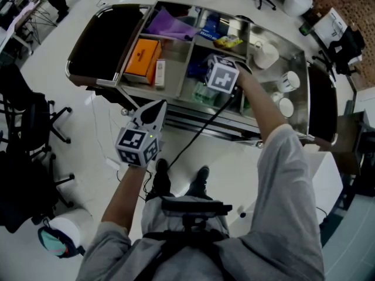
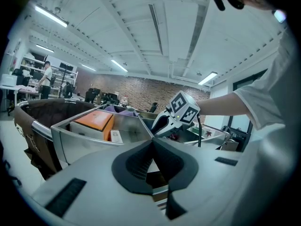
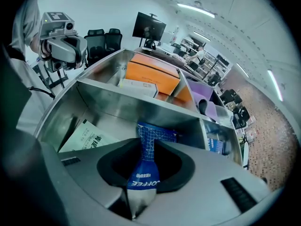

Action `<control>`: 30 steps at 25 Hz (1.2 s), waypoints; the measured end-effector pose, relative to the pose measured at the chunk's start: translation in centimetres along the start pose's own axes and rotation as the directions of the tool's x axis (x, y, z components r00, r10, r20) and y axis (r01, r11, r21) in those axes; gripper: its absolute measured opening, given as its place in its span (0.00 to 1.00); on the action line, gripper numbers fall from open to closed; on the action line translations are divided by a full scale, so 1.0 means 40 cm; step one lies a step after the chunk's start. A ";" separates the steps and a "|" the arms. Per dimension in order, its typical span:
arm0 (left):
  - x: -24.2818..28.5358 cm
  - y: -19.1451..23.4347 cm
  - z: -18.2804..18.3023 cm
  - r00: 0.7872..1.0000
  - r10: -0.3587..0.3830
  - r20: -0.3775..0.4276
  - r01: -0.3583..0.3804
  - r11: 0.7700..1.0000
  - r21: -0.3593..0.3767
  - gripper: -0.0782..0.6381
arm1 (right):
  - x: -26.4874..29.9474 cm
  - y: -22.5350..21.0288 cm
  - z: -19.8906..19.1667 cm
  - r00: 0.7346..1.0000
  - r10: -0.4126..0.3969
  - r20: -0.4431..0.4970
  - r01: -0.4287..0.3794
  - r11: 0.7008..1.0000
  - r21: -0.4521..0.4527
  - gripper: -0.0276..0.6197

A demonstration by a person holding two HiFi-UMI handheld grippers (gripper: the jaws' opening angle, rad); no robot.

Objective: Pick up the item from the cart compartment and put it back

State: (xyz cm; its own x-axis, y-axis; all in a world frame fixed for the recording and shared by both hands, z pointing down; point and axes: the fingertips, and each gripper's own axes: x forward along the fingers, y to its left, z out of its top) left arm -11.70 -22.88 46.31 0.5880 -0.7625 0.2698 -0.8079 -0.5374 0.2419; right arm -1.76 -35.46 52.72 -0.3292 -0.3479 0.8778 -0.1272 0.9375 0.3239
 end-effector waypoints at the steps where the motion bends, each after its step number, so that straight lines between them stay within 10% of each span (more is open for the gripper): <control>1: 0.000 0.000 0.001 1.000 0.000 0.000 0.000 1.000 0.001 0.12 | -0.006 -0.004 0.002 1.000 -0.006 0.000 0.006 1.000 0.002 0.19; 11: -0.016 -0.008 0.010 1.000 0.003 0.009 -0.003 1.000 0.007 0.12 | -0.093 -0.027 0.023 0.992 -0.123 0.016 0.123 0.992 -0.010 0.06; 19: -0.039 -0.034 0.040 1.000 -0.009 0.018 0.008 0.999 0.049 0.12 | -0.245 -0.019 0.041 0.964 -0.229 0.137 0.205 0.965 0.164 0.06; 25: -0.054 -0.039 0.055 1.000 -0.016 0.018 0.014 0.997 0.079 0.12 | -0.386 0.024 0.026 0.905 -0.345 0.250 0.236 0.894 0.380 0.06; 30: -0.063 -0.044 0.046 1.000 -0.019 0.009 0.018 0.996 0.089 0.12 | -0.497 0.092 -0.025 0.829 -0.478 0.290 0.245 0.777 0.580 0.06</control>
State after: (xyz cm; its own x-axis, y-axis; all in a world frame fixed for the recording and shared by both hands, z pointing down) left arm -11.84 -20.69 43.49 0.6030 -0.7553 0.2569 -0.7973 -0.5811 0.1631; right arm 5.27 -25.07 36.82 -0.4833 -0.7380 0.4709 -0.7224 0.6400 0.2617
